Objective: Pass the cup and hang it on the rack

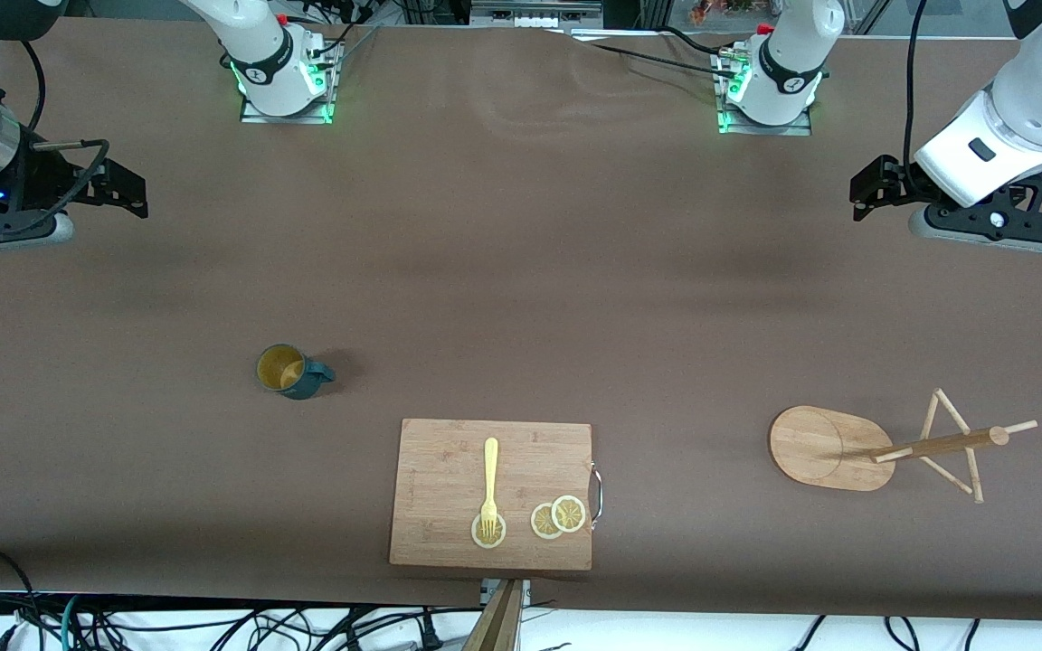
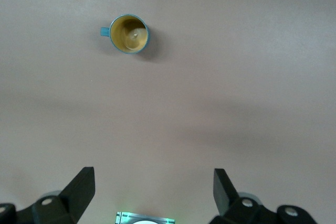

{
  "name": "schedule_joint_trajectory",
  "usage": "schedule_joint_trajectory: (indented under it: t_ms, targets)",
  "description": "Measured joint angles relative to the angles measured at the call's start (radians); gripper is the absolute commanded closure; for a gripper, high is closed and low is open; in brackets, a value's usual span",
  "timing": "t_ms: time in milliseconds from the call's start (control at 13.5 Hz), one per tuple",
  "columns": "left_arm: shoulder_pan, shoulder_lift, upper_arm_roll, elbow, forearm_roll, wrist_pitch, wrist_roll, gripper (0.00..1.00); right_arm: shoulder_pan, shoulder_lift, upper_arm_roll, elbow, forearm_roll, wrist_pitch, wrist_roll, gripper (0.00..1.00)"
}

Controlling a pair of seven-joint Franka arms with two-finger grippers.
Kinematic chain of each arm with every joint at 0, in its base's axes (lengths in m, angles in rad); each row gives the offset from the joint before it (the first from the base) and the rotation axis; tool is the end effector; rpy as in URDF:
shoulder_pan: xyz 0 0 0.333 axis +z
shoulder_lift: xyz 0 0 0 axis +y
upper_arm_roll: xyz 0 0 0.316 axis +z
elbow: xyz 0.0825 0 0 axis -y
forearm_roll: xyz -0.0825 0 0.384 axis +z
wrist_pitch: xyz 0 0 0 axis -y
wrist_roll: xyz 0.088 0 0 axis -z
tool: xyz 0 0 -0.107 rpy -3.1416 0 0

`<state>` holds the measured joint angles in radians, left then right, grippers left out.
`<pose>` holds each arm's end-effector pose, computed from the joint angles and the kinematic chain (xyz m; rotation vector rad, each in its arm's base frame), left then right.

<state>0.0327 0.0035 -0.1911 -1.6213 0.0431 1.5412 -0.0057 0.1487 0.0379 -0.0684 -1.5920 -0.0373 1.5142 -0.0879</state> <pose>0.5441 -0.0820 0.5965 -3.0809 0.2365 0.1233 0.5561 0.0413 0.5890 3.0860 0.2601 -0.1795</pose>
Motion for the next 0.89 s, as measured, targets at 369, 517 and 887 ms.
schedule_joint_trajectory:
  t_ms: [369, 517, 887]
  targets:
    - [0.000, 0.000, 0.000, 0.000, 0.000, 0.000, 0.000, 0.00, -0.002, -0.016, 0.000, -0.020, 0.000, 0.004, 0.001, 0.00]
    - [0.000, 0.000, 0.000, 0.000, 0.000, 0.000, 0.000, 0.00, -0.002, -0.019, 0.001, -0.021, 0.000, 0.005, 0.001, 0.00]
    - [0.000, 0.000, 0.000, 0.000, 0.000, 0.000, 0.000, 0.00, -0.002, -0.019, 0.001, -0.022, 0.000, 0.006, 0.002, 0.00]
